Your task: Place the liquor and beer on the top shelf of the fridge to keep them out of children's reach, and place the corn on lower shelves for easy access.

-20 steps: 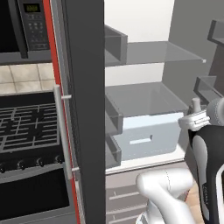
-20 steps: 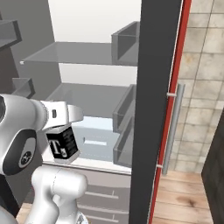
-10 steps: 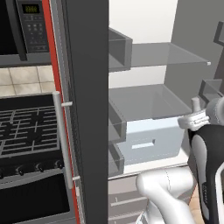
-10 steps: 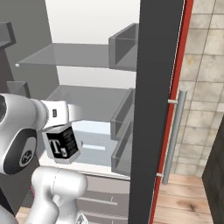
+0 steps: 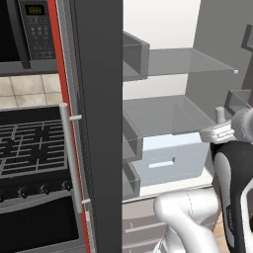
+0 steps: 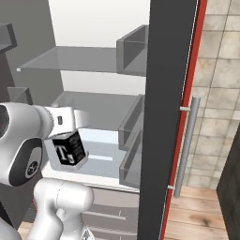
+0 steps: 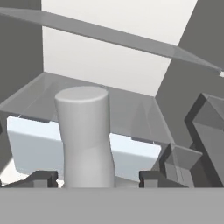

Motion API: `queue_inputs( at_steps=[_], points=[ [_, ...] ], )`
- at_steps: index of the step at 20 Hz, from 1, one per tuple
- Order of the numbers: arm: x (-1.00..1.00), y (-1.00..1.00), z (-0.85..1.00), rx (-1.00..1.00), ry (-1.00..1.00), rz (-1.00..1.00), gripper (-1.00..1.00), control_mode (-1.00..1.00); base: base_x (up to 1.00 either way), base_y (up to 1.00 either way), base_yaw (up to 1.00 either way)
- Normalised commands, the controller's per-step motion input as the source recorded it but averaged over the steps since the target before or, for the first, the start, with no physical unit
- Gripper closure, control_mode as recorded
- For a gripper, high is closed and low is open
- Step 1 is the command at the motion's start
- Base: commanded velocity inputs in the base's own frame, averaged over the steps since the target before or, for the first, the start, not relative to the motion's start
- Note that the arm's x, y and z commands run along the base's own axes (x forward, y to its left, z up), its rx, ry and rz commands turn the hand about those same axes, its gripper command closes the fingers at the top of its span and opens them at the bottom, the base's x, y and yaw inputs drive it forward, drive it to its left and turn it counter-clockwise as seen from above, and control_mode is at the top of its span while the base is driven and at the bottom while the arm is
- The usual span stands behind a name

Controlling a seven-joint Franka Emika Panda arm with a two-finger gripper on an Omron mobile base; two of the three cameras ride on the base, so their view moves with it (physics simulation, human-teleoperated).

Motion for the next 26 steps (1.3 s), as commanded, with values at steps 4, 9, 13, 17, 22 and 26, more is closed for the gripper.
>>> queue_inputs(
  at_steps=[4, 9, 13, 17, 22, 26],
  points=[
    [0.00, 0.00, 0.17, 0.04, -0.06, 0.00, 1.00, -1.00, 0.00, 0.00, 0.00],
    [0.00, 0.04, 0.38, 0.01, -0.05, 0.00, 1.00, -1.00, 0.00, 0.00, 0.00],
    [-0.01, 0.16, 0.36, 0.00, -0.02, 0.00, 1.00, -1.00, 0.00, 0.00, 0.00],
    [-0.04, 0.15, 0.29, 0.02, -0.03, -0.02, 1.00, -1.00, 0.00, 0.00, 0.00],
    [-0.01, 0.11, 0.08, 0.11, -0.21, 0.00, 1.00, -1.00, 0.00, 0.00, 0.00],
    [0.00, 0.01, 0.05, 0.12, -0.30, 0.00, 1.00, -1.00, 0.00, 0.00, 0.00]
  ],
)
